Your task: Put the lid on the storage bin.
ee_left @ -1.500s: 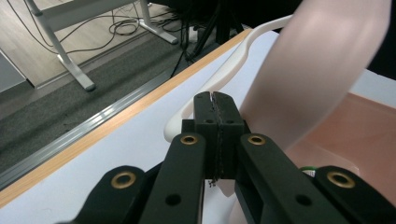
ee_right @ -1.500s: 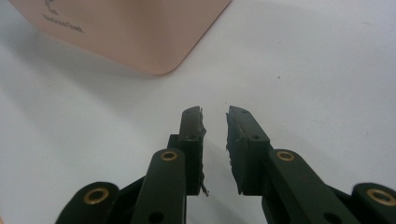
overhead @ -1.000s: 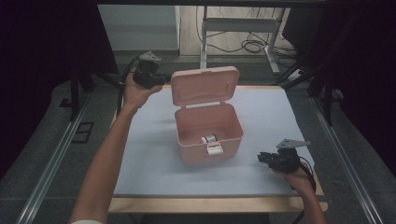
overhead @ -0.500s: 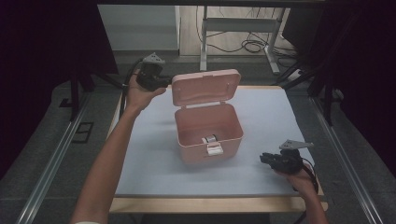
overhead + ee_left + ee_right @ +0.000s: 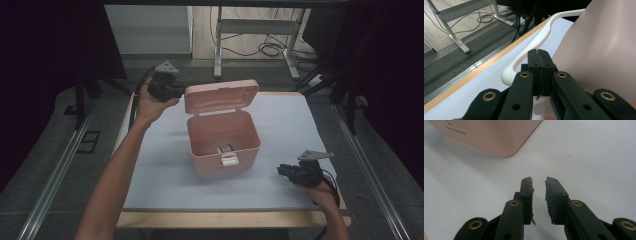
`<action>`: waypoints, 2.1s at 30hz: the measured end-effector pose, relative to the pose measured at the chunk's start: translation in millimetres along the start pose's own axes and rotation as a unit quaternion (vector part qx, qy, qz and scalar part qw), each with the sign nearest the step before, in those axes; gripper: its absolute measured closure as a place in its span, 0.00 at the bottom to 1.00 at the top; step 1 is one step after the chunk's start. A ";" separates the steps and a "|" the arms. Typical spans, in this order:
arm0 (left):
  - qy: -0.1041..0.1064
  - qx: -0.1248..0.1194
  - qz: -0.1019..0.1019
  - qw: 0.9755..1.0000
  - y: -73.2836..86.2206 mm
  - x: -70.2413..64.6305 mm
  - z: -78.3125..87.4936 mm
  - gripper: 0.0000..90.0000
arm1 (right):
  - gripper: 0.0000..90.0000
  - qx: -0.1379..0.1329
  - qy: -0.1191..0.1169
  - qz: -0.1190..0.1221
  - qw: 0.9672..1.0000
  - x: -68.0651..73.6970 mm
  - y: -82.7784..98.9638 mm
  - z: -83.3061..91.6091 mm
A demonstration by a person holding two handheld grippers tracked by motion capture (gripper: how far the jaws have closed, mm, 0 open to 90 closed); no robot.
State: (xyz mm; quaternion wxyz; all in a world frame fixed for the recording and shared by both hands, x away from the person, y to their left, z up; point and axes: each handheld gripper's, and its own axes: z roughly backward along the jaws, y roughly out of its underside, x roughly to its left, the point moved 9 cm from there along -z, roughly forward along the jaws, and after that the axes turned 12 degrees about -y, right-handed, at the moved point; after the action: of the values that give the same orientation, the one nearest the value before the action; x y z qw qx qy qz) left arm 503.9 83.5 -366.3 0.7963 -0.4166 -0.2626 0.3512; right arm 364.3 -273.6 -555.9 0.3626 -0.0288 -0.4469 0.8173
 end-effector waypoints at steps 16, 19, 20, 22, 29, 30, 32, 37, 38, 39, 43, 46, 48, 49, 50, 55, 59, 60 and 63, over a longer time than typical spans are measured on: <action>0.008 -0.003 -0.031 0.999 13.8 -20.6 11.3 0.98 | 0.84 0.002 -0.001 -0.003 1.000 -0.1 1.8 0.1; 0.018 -0.003 -0.036 0.999 19.2 -29.2 13.5 0.98 | 0.84 0.002 -0.002 -0.004 1.000 0.0 1.9 0.0; 0.021 -0.001 -0.039 0.999 21.6 -32.3 13.8 0.98 | 0.84 0.002 -0.002 -0.004 1.000 0.1 1.9 -0.1; 0.027 0.001 -0.045 0.999 26.8 -39.2 13.8 0.98 | 0.84 0.002 -0.002 -0.003 1.000 0.3 1.9 -0.4; 0.049 0.017 -0.066 0.996 55.3 -66.6 12.5 0.99 | 0.84 0.001 -0.002 -0.004 1.000 0.7 2.2 0.7; 0.053 0.017 -0.066 0.996 59.2 -69.8 12.4 0.99 | 0.84 0.000 -0.002 -0.005 1.000 0.6 2.2 1.0; 0.057 0.020 -0.068 0.996 66.4 -75.6 11.9 0.99 | 0.84 -0.001 -0.002 -0.004 1.000 0.7 1.8 1.5; 0.069 0.016 -0.065 0.995 74.5 -85.3 12.4 0.99 | 0.84 -0.001 -0.002 -0.004 1.000 1.3 1.1 1.4; 0.069 0.017 -0.066 0.995 74.6 -85.9 12.9 0.99 | 0.84 -0.001 -0.002 -0.004 1.000 1.1 1.1 1.3; 0.069 0.018 -0.068 0.995 74.8 -85.9 13.4 0.99 | 0.84 0.002 -0.002 -0.003 1.000 0.9 1.3 1.5; 0.068 0.021 -0.070 0.995 75.2 -86.0 14.5 0.99 | 0.84 0.002 -0.004 -0.002 1.000 0.9 0.8 0.6; 0.068 0.022 -0.070 0.995 75.2 -85.8 14.5 0.99 | 0.84 0.002 -0.004 -0.002 1.000 0.6 0.6 0.2; 0.067 0.022 -0.070 0.995 75.1 -85.8 14.4 0.99 | 0.84 0.001 -0.005 -0.002 1.000 0.5 0.2 0.3; 0.067 0.022 -0.070 0.995 75.0 -85.9 14.4 0.99 | 0.84 0.001 -0.005 -0.002 1.000 0.4 -0.1 0.1; 0.065 0.022 -0.071 0.995 74.9 -85.7 14.5 0.99 | 0.84 0.001 -0.006 -0.002 1.000 0.5 -0.4 -0.2; 0.058 0.015 -0.071 0.996 72.9 -85.9 18.3 0.98 | 0.84 0.001 -0.007 0.001 1.000 1.1 -2.4 -1.8; 0.057 0.004 -0.065 0.996 71.7 -86.0 25.8 0.98 | 0.84 -0.001 -0.005 0.004 1.000 0.7 -3.8 -2.8; 0.058 0.000 -0.062 0.996 71.6 -85.7 28.2 0.98 | 0.84 0.000 -0.005 0.004 1.000 0.6 -3.8 -3.3; 0.057 -0.008 -0.051 0.997 73.2 -84.3 35.5 0.97 | 0.85 0.000 -0.004 0.005 1.000 1.1 -4.1 -4.9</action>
State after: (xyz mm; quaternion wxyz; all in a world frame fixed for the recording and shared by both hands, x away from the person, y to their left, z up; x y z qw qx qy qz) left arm 401.9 64.6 -420.7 0.8235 -0.4288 -0.2404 0.2832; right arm 367.7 -268.1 -555.5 0.3569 -0.0274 -0.4482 0.8191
